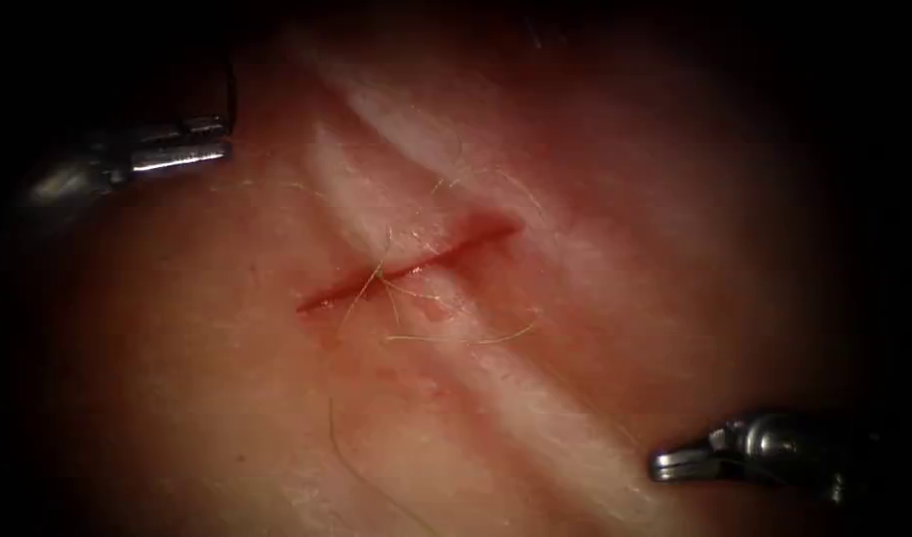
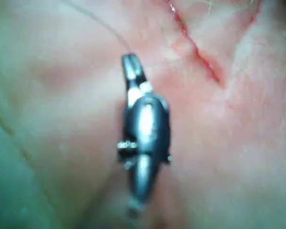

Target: Wound Closure

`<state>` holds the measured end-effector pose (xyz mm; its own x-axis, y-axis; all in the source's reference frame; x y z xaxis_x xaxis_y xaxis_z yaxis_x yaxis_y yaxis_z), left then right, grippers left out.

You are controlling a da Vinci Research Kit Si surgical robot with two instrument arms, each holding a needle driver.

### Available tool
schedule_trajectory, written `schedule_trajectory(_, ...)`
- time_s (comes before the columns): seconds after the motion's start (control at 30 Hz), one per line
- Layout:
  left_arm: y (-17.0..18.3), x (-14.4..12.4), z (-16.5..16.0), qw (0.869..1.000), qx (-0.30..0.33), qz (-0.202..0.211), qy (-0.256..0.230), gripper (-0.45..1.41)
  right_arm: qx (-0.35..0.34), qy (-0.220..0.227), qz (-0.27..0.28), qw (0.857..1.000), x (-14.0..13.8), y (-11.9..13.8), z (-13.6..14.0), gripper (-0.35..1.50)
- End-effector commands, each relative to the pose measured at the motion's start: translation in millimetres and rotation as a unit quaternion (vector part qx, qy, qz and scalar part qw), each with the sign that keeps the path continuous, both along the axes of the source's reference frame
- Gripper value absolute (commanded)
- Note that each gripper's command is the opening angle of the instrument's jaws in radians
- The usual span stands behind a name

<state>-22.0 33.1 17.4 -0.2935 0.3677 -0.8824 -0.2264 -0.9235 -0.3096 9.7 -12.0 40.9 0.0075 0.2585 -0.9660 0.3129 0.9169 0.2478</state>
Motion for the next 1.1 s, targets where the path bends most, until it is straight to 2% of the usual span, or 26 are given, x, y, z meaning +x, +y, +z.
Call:
schedule_trajectory(0.03, 0.2, -0.5, 0.5, 1.0, -0.001, 0.0, -0.001, -0.45, 0.001, 0.003, -0.007, 1.0, 0.2, -0.5, -0.6, -0.35)
schedule_trajectory(0.27, 0.2, -0.5, 0.5, 1.0, -0.001, 0.0, -0.001, -0.45, -0.017, -0.008, -0.072, 0.997, -2.8, -2.3, -3.9, -0.35)
schedule_trajectory(0.33, 0.2, -0.5, 0.5, 1.0, -0.001, 0.0, -0.001, -0.45, -0.028, -0.014, -0.096, 0.995, -4.3, -3.2, -5.6, -0.35)
schedule_trajectory(0.67, 0.2, -0.5, 0.6, 1.0, -0.001, 0.0, -0.001, -0.45, -0.043, -0.007, -0.117, 0.992, -6.7, -3.9, -9.8, -0.35)
schedule_trajectory(0.8, 0.2, -0.5, 0.6, 1.0, -0.001, 0.0, -0.001, -0.45, -0.049, -0.013, -0.128, 0.991, -7.2, -3.9, -10.2, -0.35)
schedule_trajectory(0.97, 0.2, -0.5, 0.6, 1.0, -0.001, 0.0, -0.001, -0.45, -0.057, -0.023, -0.147, 0.987, -9.6, -4.5, -11.9, -0.35)
schedule_trajectory(1.03, 0.2, -0.5, 0.6, 1.0, -0.001, 0.0, -0.001, -0.45, -0.063, -0.017, -0.151, 0.986, -11.3, -4.8, -13.6, -0.35)
schedule_trajectory(1.1, 0.2, -0.5, 0.6, 1.0, -0.001, 0.0, -0.001, -0.45, -0.064, -0.018, -0.151, 0.986, -11.7, -4.8, -14.1, -0.35)
